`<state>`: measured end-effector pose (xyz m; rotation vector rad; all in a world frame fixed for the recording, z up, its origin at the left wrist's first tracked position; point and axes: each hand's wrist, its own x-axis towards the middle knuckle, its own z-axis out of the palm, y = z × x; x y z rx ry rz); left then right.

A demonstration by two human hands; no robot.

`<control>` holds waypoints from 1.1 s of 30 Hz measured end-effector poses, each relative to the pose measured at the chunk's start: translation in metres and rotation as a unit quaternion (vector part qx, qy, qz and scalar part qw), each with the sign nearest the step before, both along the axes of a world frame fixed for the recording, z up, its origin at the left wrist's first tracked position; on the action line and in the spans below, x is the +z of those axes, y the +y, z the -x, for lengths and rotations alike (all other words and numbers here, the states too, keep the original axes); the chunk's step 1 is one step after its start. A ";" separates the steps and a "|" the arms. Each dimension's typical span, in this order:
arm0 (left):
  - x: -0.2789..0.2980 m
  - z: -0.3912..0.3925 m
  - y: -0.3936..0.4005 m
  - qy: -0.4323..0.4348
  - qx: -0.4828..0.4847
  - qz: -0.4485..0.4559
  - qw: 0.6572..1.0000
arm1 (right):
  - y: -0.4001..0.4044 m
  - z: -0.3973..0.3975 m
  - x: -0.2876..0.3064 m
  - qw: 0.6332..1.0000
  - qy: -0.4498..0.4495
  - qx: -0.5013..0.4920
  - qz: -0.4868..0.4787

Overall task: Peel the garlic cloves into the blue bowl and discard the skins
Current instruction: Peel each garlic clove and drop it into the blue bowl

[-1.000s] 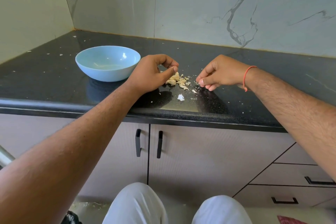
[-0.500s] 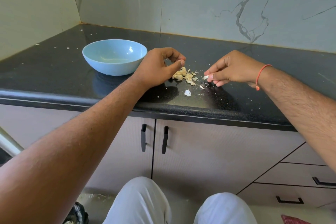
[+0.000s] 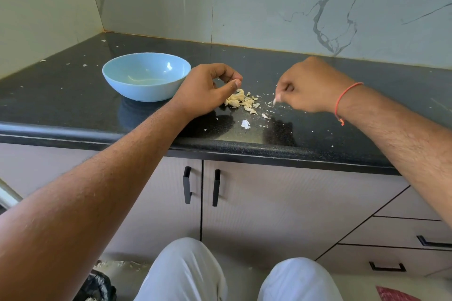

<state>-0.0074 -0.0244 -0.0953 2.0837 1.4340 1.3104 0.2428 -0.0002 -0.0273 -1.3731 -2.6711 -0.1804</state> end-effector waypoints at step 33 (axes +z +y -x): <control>-0.001 -0.004 0.001 0.020 -0.006 -0.024 0.999 | 0.013 0.032 -0.018 0.949 0.294 0.090 0.073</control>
